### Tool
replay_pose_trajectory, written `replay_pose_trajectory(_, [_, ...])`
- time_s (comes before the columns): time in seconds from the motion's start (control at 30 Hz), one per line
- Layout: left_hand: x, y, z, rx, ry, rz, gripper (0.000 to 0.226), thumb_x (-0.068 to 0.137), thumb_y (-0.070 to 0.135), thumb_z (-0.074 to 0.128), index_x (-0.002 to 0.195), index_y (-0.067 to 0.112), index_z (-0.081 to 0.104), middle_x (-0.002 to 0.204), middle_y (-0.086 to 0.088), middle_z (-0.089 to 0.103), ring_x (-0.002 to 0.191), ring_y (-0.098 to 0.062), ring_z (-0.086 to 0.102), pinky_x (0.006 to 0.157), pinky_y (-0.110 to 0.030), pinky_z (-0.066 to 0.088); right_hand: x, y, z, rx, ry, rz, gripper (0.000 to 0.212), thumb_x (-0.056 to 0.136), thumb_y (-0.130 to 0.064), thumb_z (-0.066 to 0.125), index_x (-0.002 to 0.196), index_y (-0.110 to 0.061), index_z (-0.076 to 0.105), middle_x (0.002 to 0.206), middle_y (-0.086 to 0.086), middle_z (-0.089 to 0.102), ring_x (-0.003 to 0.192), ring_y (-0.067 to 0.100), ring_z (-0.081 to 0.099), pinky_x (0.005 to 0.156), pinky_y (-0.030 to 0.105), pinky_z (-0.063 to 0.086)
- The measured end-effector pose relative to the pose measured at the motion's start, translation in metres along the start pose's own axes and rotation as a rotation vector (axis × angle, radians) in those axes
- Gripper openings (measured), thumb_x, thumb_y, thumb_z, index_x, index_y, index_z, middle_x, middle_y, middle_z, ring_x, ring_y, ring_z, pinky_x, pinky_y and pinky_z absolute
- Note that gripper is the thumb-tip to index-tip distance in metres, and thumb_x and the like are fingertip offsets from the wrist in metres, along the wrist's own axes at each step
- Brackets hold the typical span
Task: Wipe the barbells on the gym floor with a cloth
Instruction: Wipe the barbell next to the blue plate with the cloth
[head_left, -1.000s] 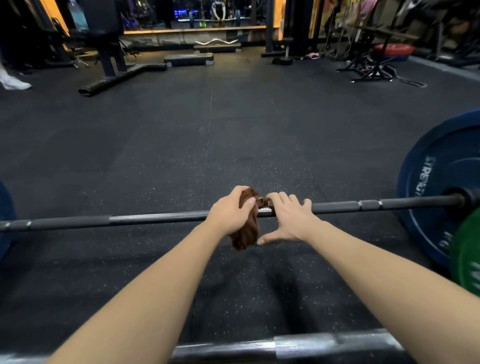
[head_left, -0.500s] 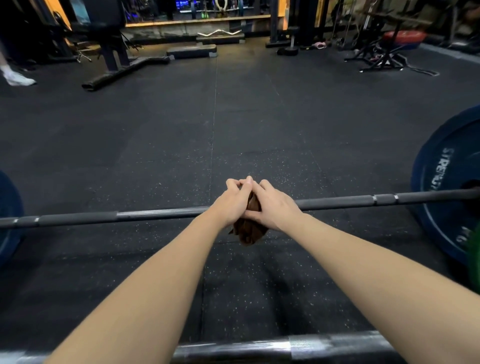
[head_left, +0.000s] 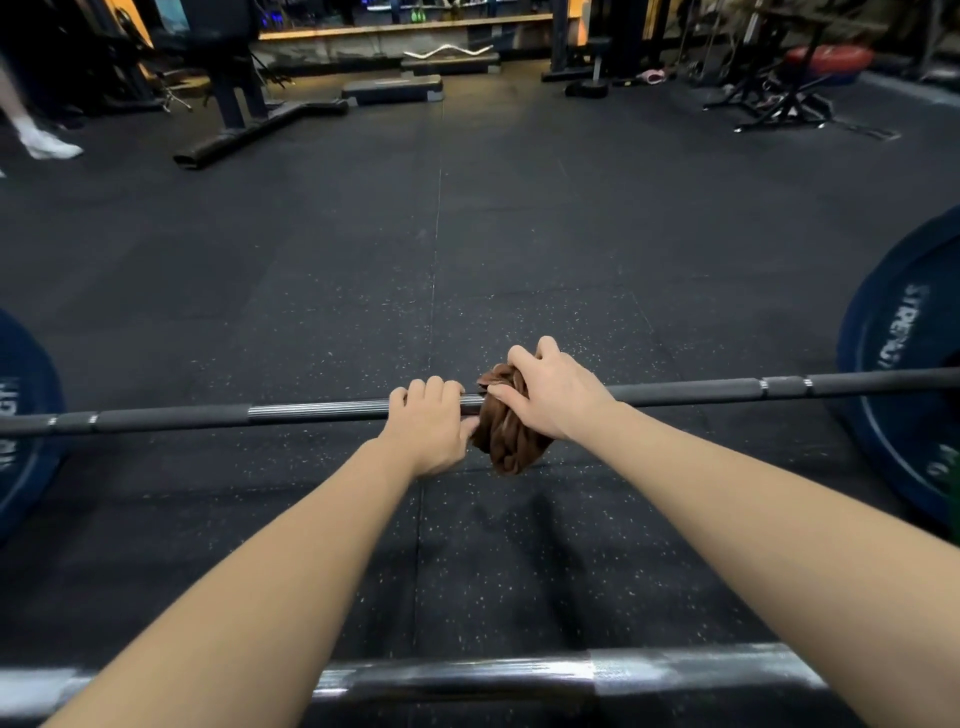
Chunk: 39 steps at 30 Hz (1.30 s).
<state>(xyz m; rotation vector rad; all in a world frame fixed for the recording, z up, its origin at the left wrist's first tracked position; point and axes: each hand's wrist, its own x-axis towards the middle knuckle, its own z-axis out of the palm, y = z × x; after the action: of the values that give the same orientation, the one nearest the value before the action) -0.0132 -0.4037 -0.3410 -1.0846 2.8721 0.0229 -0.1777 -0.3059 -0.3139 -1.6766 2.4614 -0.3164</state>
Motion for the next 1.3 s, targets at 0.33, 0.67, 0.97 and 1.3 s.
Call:
replay_pose_trajectory(0.33, [0.006,-0.005,-0.003,0.001,-0.041,0.012,0.047,0.108,0.051,0.033,0.139,0.017,0.039,0.136,-0.005,0.044,0.124,-0.028,0.041,0.106,-0.045,0.030,0.011,-0.002,0.007,0.082,-0.009,-0.032,0.040,0.099,-0.064,0.041,0.113,-0.026,0.046,0.105,0.001,0.055,0.098,0.030,0.061,0.083,0.046,0.051])
replay_pose_trajectory(0.67, [0.006,-0.004,-0.007,-0.003,-0.086,-0.011,0.049,0.108,0.053,0.029,0.143,0.019,0.038,0.138,-0.003,0.044,0.126,-0.027,0.041,0.109,-0.044,0.030,-0.016,0.072,-0.025,-0.097,-0.012,0.060,0.045,0.103,-0.058,0.035,0.119,-0.023,0.058,0.110,0.004,0.057,0.103,0.033,0.062,0.094,0.042,0.044])
replay_pose_trajectory(0.97, [0.007,-0.005,-0.003,0.030,-0.057,0.013,0.047,0.108,0.053,0.029,0.138,0.019,0.041,0.132,-0.002,0.046,0.120,-0.026,0.043,0.104,-0.043,0.032,-0.005,0.058,-0.018,-0.096,0.030,0.262,0.044,0.105,-0.050,0.035,0.122,-0.018,0.061,0.118,0.008,0.056,0.111,0.036,0.058,0.091,0.042,0.046])
replay_pose_trajectory(1.3, [0.010,-0.004,-0.006,0.058,-0.052,0.012,0.046,0.108,0.054,0.030,0.137,0.020,0.041,0.133,-0.001,0.046,0.119,-0.026,0.044,0.101,-0.042,0.033,0.008,0.002,-0.002,0.019,0.011,0.120,0.044,0.104,-0.054,0.036,0.122,-0.019,0.056,0.118,0.006,0.051,0.114,0.032,0.055,0.092,0.044,0.047])
